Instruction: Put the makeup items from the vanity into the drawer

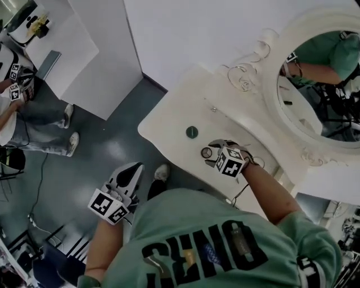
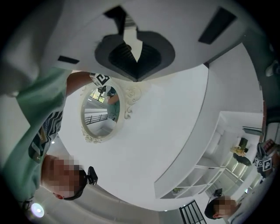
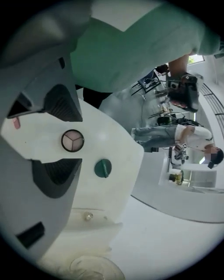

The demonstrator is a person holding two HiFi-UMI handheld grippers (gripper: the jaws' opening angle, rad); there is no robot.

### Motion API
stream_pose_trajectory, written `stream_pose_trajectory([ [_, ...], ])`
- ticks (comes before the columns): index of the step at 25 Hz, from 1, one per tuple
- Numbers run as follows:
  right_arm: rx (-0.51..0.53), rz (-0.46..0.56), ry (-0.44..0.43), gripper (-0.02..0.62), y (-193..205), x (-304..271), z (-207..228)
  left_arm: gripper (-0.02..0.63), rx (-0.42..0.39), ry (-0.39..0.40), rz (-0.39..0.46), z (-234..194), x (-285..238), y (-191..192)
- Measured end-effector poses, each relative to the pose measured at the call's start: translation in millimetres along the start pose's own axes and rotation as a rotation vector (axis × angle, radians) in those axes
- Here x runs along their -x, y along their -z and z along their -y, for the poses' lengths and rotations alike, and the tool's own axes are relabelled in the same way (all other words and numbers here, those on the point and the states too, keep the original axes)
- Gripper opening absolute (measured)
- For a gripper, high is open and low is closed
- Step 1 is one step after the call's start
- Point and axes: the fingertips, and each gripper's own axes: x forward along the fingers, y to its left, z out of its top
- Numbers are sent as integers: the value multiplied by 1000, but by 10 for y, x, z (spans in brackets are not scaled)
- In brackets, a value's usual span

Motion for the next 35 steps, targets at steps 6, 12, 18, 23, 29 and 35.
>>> stream_pose_trajectory([
  [6,5,-111,-47,295,153,-394,-3,8,32,-39,-7,-256,144,123],
  [12,28,-143,-59,288,172,-489,-35,8,50,-33,-2,-356,91,126],
  [18,44,-123,-64,236,159,-469,-24,8,46,-4,-6,-323,-2,111],
  [23,43,-102,-52,232,136,-446,-14,8,34,14,-15,-277,-70,94],
  [29,-40,-4,-8,230,16,-103,32,8,6,63,-23,-141,-224,-1],
  [35,-138,115,102,230,63,602,66,8,-48,190,-49,301,-653,-130],
])
